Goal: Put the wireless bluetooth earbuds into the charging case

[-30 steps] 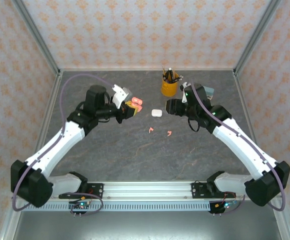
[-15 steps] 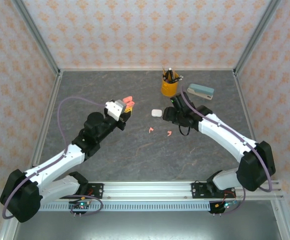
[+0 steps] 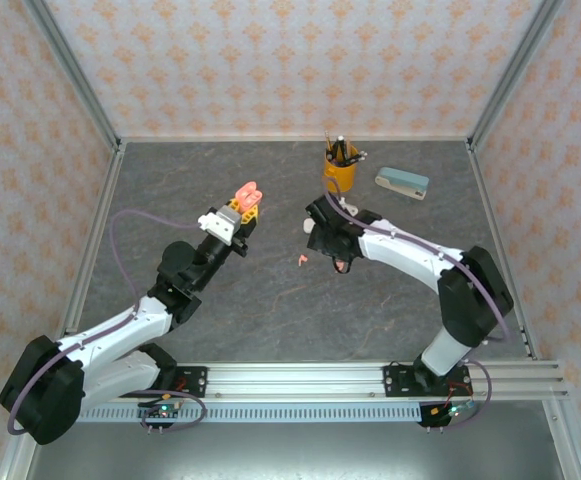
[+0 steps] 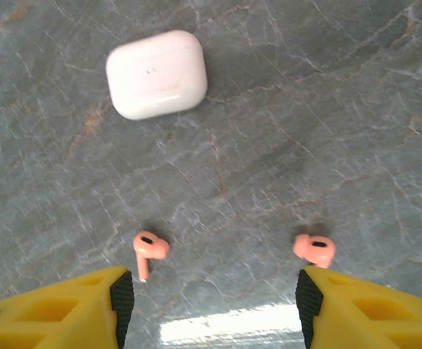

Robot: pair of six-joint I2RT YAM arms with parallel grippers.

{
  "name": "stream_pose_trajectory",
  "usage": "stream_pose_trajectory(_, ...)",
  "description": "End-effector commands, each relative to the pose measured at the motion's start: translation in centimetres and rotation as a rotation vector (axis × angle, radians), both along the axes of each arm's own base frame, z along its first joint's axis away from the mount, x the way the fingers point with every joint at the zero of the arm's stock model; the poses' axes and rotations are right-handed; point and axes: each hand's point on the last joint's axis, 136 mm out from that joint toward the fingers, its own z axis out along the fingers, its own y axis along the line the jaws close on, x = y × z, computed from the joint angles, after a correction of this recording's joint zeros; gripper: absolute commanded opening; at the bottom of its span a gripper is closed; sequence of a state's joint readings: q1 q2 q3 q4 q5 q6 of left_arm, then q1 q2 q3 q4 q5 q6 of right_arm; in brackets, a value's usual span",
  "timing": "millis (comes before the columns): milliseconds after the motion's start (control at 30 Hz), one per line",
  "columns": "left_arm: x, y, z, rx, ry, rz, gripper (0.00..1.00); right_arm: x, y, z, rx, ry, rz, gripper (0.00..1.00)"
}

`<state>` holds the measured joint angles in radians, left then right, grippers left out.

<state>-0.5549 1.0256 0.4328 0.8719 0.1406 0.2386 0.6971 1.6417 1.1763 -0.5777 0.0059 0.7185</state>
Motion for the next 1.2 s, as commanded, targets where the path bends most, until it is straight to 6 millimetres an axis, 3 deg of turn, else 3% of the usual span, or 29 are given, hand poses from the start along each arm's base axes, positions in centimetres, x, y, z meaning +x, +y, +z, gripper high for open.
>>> stream_pose_trajectory(0,-0.5,0.5,2.8,-0.011,-0.115,0.026,0.0,1.2,0.2,1.1,-0.025,-0.045,-0.062,0.62)
stream_pose_trajectory(133,-0.5,0.9,4.6,-0.047,-0.168,0.05,0.0,1.5,0.6,0.6,-0.037,-0.036,-0.093,0.62)
stream_pose_trajectory(533,0.4,2.8,6.7,-0.102,-0.213,0.173,0.0,1.4,2.4,-1.6,-0.086,0.014,-0.131,0.62)
stream_pose_trajectory(1167,0.6,2.8,7.4,-0.112,-0.226,0.18,0.0,0.4,5.4,-6.0,-0.062,0.118,-0.139,0.61)
